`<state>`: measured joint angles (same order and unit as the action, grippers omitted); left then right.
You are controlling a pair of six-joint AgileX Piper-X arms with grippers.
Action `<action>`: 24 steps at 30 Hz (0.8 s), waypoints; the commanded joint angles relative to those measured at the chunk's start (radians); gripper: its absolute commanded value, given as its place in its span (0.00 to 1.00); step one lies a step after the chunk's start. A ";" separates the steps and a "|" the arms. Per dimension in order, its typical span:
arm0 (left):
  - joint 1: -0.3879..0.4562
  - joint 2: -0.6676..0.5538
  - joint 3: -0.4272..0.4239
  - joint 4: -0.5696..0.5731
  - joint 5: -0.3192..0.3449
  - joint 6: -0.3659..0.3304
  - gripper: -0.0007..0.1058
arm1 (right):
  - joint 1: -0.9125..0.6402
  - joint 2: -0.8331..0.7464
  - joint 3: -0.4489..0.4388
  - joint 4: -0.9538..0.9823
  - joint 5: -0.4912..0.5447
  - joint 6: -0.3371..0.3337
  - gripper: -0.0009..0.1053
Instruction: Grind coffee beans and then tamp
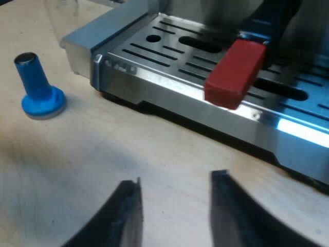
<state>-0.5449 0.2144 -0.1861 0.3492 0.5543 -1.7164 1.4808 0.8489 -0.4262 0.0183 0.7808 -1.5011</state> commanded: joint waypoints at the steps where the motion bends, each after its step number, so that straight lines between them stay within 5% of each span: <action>1: -0.003 0.002 -0.003 -0.020 0.011 0.001 0.62 | 0.000 0.035 -0.001 -0.055 0.032 0.010 0.25; 24: -0.003 0.002 -0.003 -0.020 0.011 0.001 0.62 | -0.044 0.446 -0.001 -0.577 0.284 0.070 0.24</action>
<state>-0.5449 0.2144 -0.1861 0.3492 0.5543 -1.7164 1.4402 1.2920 -0.4262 -0.5381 1.0439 -1.4343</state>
